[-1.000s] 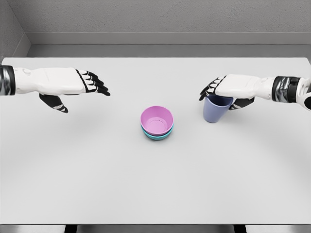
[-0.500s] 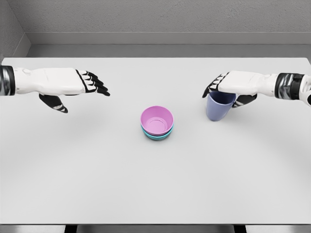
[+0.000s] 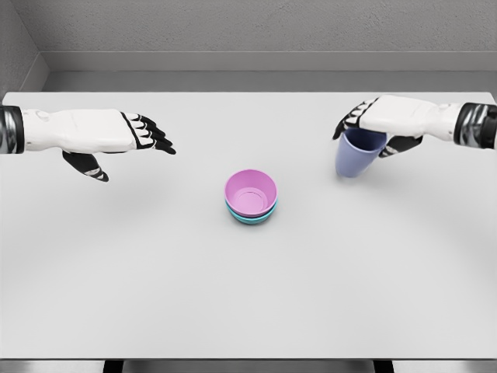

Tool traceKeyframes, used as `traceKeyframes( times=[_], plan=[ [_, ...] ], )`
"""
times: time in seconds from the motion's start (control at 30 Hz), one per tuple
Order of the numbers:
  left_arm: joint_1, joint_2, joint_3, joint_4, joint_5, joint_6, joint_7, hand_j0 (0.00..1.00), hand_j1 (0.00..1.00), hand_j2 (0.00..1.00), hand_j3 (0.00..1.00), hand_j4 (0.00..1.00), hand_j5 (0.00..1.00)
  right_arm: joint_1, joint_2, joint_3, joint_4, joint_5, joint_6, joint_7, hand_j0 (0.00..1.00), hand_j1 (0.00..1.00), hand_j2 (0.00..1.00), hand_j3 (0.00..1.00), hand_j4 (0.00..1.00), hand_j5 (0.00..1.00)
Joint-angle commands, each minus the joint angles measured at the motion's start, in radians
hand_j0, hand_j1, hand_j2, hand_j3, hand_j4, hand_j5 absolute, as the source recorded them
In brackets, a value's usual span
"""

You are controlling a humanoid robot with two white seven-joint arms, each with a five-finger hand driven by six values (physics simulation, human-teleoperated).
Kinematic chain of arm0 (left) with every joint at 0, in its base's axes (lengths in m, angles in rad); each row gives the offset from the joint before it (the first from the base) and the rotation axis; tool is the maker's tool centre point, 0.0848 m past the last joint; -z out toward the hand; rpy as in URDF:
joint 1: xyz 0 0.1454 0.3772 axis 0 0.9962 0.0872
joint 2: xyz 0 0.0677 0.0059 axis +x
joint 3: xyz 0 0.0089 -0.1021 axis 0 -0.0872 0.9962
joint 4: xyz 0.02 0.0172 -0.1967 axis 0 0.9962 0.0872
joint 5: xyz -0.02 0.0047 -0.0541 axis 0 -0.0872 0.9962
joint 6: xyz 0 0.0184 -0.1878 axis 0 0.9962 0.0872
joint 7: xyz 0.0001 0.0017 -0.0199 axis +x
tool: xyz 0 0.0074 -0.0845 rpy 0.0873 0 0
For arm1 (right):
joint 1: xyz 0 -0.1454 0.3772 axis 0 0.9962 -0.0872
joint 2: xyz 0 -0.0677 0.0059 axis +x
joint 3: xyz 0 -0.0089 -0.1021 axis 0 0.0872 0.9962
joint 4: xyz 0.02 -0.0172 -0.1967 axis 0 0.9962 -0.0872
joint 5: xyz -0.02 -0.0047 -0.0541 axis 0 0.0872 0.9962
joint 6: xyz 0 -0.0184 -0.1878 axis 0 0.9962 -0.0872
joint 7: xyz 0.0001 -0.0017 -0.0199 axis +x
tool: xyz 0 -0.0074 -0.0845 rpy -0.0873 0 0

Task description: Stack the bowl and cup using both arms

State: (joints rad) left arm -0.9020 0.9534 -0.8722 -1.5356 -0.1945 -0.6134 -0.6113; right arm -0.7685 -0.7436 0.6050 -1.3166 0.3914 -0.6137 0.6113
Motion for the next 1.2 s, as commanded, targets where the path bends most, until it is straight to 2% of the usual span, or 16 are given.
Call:
traceKeyframes(
  times=[0.0,0.37,0.93,1.17],
  plan=[
    [0.000,0.001,0.001,0.000,0.006,0.003,0.000,1.00,1.00,1.00,1.00,1.00,1.00,0.000,0.000,-0.008,-0.001,-0.006,0.003,0.000,0.73,0.73,0.73,0.73,0.73,0.73],
    [0.000,0.001,0.007,0.000,0.006,0.003,0.000,1.00,1.00,1.00,1.00,1.00,1.00,-0.008,0.010,-0.039,-0.004,-0.008,0.003,0.000,0.71,0.71,0.71,0.71,0.71,0.71],
    [0.002,0.001,0.015,0.000,0.006,0.003,0.000,1.00,1.00,1.00,1.00,1.00,1.00,-0.051,0.064,-0.041,-0.013,-0.019,0.003,0.000,0.70,0.70,0.70,0.70,0.70,0.70],
    [0.002,0.001,0.015,0.000,0.006,0.003,0.000,1.00,1.00,1.00,1.00,1.00,1.00,-0.061,0.089,-0.037,-0.056,-0.019,0.003,0.000,0.69,0.69,0.69,0.69,0.69,0.69]
  ],
)
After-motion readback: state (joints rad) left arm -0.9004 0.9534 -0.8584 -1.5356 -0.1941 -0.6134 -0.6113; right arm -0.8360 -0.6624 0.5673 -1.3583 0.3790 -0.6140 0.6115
